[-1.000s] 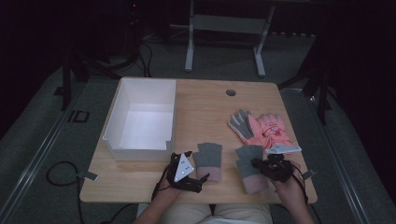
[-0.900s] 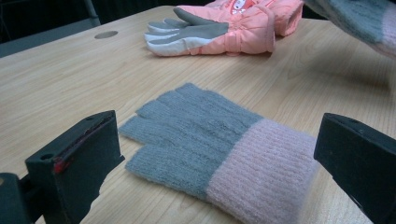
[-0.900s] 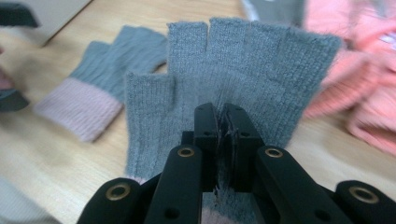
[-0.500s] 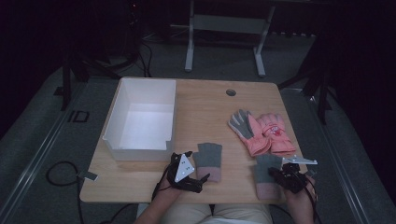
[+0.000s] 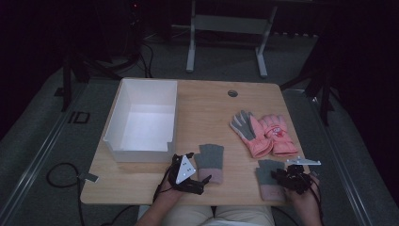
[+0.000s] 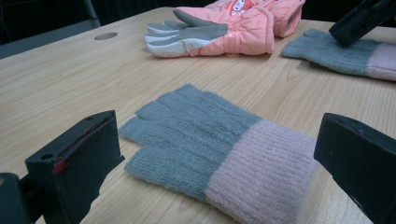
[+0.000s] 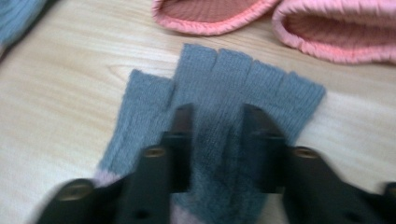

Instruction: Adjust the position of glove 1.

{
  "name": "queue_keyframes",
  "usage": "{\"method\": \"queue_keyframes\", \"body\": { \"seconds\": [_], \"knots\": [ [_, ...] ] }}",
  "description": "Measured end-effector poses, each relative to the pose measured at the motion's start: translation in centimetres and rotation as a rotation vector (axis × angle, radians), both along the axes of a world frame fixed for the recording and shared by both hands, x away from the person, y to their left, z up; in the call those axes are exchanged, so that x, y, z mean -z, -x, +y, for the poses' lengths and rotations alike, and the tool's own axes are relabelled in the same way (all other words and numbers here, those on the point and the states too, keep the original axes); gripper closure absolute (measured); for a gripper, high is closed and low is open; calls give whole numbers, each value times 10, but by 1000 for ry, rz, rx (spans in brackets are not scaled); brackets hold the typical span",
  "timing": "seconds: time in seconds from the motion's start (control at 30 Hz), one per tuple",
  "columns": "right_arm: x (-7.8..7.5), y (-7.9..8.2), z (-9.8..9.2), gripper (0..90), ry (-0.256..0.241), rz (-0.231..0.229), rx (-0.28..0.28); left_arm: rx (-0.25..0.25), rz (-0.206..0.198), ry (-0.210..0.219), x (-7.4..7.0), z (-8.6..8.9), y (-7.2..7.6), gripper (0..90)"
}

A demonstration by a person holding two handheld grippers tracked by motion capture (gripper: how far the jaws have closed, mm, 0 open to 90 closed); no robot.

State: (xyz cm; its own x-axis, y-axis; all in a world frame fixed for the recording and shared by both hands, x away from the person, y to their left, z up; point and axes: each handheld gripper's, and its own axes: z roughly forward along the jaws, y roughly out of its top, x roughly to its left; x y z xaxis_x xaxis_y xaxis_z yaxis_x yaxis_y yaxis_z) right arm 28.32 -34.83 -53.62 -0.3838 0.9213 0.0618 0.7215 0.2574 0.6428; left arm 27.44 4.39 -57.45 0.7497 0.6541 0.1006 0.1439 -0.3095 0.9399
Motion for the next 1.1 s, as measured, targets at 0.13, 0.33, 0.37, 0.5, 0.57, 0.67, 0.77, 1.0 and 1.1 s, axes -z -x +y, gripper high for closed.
{"method": "queue_keyframes", "body": {
  "seconds": [0.13,0.33,0.37,0.5,0.57,0.67,0.77,1.0,1.1],
  "knots": [
    [-3,-1,-6,601,-6,6,-74,2,-2,-2,0,0,0,2],
    [-6,-3,-10,604,55,16,-189,4,-6,0,0,0,0,2],
    [-5,-3,-10,609,61,19,-195,4,-4,-1,0,0,0,2],
    [-1,-3,-8,614,75,37,-223,7,-6,3,0,0,1,1],
    [3,-2,-5,616,118,30,-227,7,-6,3,0,0,0,1],
    [4,-1,-2,663,138,28,-224,11,-12,3,0,1,1,2],
    [4,-1,-1,731,146,36,-232,10,-10,1,0,0,1,1],
    [1,-3,2,846,121,69,-173,7,-5,3,0,0,0,1],
    [-11,2,1,847,67,59,-139,9,-10,13,0,2,1,2]
  ]
}}
